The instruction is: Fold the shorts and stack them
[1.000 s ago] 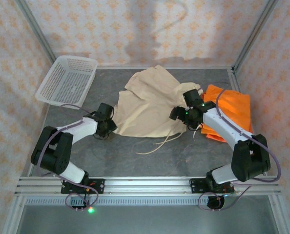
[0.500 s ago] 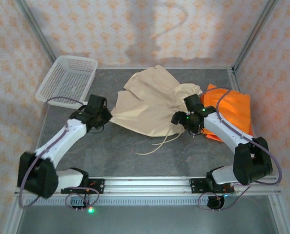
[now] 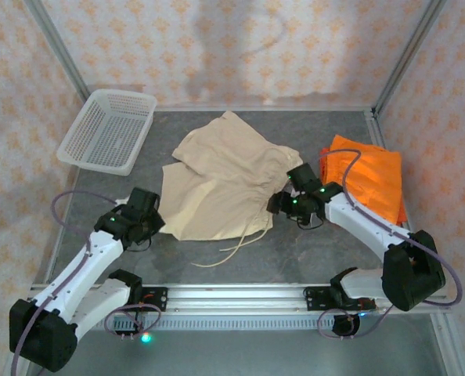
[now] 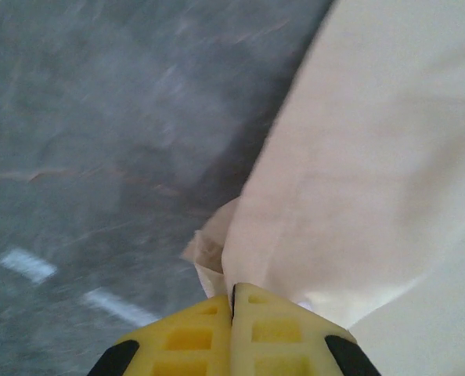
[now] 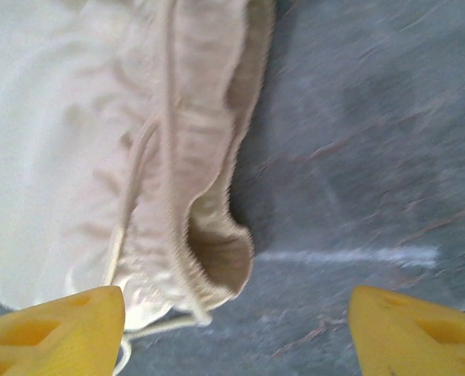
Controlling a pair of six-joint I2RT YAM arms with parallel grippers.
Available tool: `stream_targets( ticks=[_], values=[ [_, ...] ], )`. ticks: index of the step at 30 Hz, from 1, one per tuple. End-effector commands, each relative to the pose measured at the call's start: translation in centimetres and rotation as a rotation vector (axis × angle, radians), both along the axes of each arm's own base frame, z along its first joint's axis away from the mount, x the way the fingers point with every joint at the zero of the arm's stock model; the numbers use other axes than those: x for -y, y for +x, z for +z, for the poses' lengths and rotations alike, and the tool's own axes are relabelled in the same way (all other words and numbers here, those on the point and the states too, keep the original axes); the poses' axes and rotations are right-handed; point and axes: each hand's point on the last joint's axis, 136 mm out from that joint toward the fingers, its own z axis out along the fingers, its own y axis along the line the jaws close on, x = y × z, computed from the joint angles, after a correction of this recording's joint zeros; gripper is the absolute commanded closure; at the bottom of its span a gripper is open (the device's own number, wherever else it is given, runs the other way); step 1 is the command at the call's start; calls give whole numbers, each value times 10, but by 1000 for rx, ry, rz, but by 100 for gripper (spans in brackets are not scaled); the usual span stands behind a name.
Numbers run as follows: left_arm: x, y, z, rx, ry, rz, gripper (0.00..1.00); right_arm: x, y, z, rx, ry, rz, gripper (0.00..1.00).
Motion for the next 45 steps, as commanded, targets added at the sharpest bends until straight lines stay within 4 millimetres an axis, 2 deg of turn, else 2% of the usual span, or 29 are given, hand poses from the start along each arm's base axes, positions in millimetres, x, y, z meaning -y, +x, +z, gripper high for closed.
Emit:
stream_targets(
  ticks=[1,8,15,21,27,28,31,34,36,41,45],
  values=[
    [-11,-9,-7,2,35,42,100,-11,-12,-2,-5,2,31,27],
    [-9,-3,-8,19,35,38,100,-25,-15,-28,-41,-10,56,35],
    [-9,-3,-12,8,39,35,100,-28,-19,-53,-109,-33,31,52],
    [-9,-2,-13,16,38,37,100,-30,-16,-64,-129,-36,9,52],
    [-9,8,-5,42,47,37,100,-27,-13,-74,-153,-92,24,52],
    [-9,9,-3,45,49,35,100,-27,-12,-75,-153,-102,25,55],
    [-9,16,3,53,61,29,100,-21,-7,-75,-139,-148,25,78],
    [-10,24,17,73,79,21,100,-16,1,-64,-111,-203,43,92],
    [-12,31,36,108,106,13,100,-12,9,-47,-74,-239,57,99],
    [-14,48,103,209,142,-19,100,-4,27,22,42,-291,97,100],
    [-14,48,150,266,152,-48,100,2,26,71,120,-278,105,100]
  ],
)
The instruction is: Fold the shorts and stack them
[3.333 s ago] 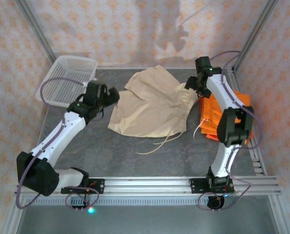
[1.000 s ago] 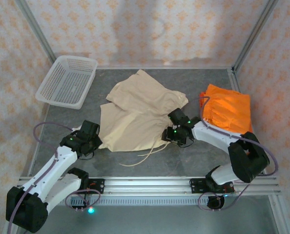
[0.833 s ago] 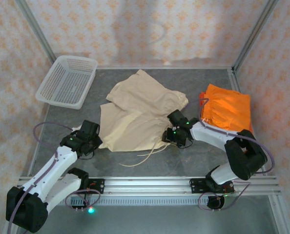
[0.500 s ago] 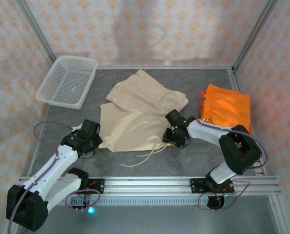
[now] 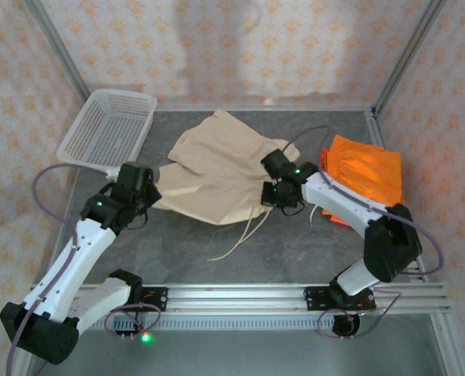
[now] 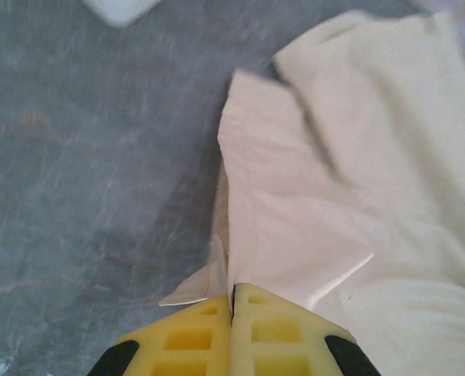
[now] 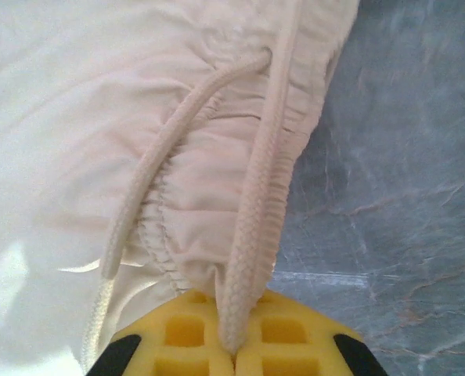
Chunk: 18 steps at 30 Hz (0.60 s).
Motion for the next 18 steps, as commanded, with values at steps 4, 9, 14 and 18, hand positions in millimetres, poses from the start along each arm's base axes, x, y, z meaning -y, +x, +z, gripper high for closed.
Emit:
stream_targets(
  ticks=[4,9,14,18],
  values=[
    [-17,-25,27,-36,117,-30,100,30,-31,41,19,-37,18,100],
    [-14,-45,-10,-129,119,-89,100,38,-64,7,-84,-2,0,100],
    [5,-68,-80,-257,23,-131,100,43,-93,-40,-208,-10,-19,100],
    [15,-86,-114,-315,-10,-151,100,44,-111,-64,-291,-14,-13,100]
  ],
)
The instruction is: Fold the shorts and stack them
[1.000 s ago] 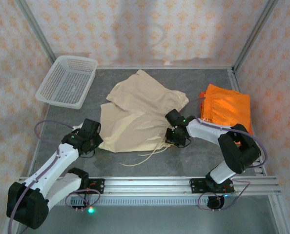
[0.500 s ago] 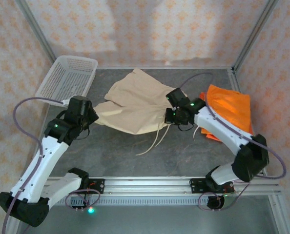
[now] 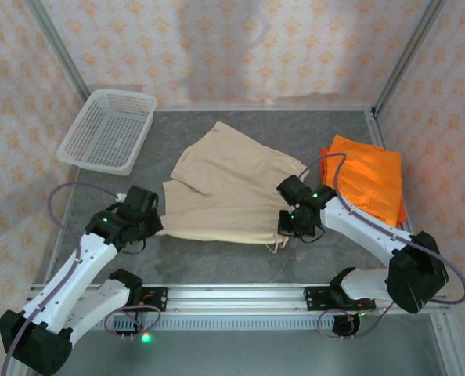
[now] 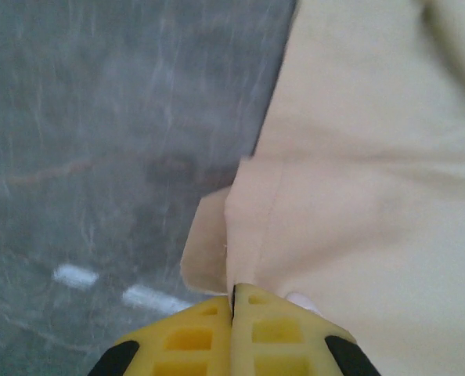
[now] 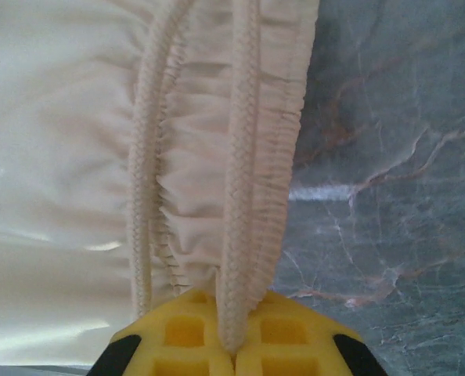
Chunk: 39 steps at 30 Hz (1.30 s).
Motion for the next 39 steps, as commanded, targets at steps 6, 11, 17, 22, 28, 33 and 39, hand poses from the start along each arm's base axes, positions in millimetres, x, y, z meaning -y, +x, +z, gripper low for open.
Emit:
stream_targets(
  ticks=[6,11,17,22,28,33,39],
  values=[
    [10,-20,-25,-46,-37,-3,100,1,-18,-19,-89,-20,8,100],
    [13,-21,-23,-54,-21,-20,100,-1,-22,-25,-108,-25,22,100],
    [16,-21,-28,-73,1,-26,100,-2,-27,-31,-133,-28,39,100],
    [15,-18,-22,-55,11,-17,100,-3,-28,-32,-140,-25,45,100],
    [1,1,35,87,81,2,100,-15,-6,15,-9,43,53,100],
    [-9,23,117,248,155,3,100,-24,16,79,136,92,66,100],
    [-14,41,186,338,245,-33,100,-20,22,117,190,75,89,100]
  ],
)
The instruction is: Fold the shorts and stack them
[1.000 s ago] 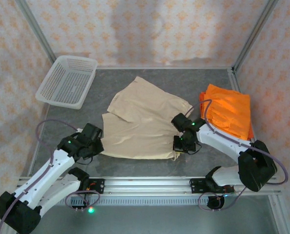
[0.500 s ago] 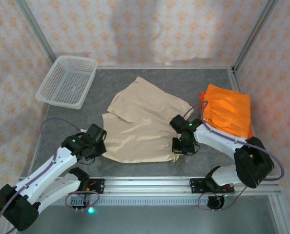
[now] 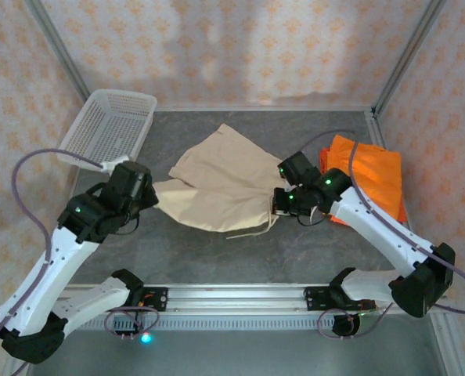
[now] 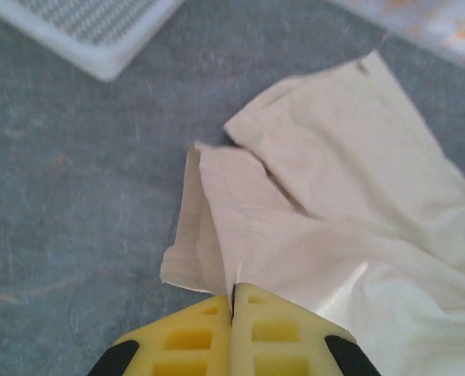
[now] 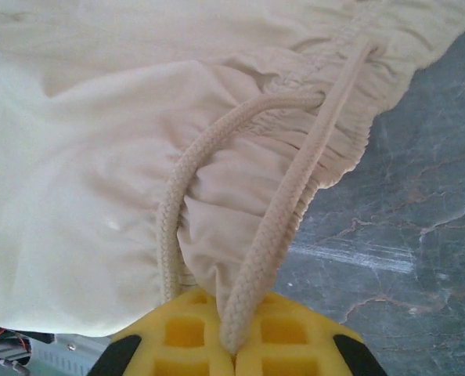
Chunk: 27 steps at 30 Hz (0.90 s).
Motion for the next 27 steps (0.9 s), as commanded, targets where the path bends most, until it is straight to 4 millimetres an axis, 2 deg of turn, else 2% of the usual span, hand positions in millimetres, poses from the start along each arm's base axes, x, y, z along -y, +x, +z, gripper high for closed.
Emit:
stream_targets(
  ticks=[1,6,9,15,20,27],
  values=[
    [-21,-1,19,-14,182,6,100,20,-12,4,-12,-94,10,100],
    [-19,18,42,7,265,-17,100,21,-10,9,6,-96,2,100],
    [-11,39,51,28,297,-26,100,24,-8,6,3,-120,-6,100],
    [9,93,62,36,410,-50,100,35,-1,-3,-22,-164,-38,100],
    [30,144,68,45,456,-57,100,42,9,-11,-63,-101,-110,100],
    [64,208,71,59,492,-94,100,43,23,-24,-146,-10,-162,100]
  ],
)
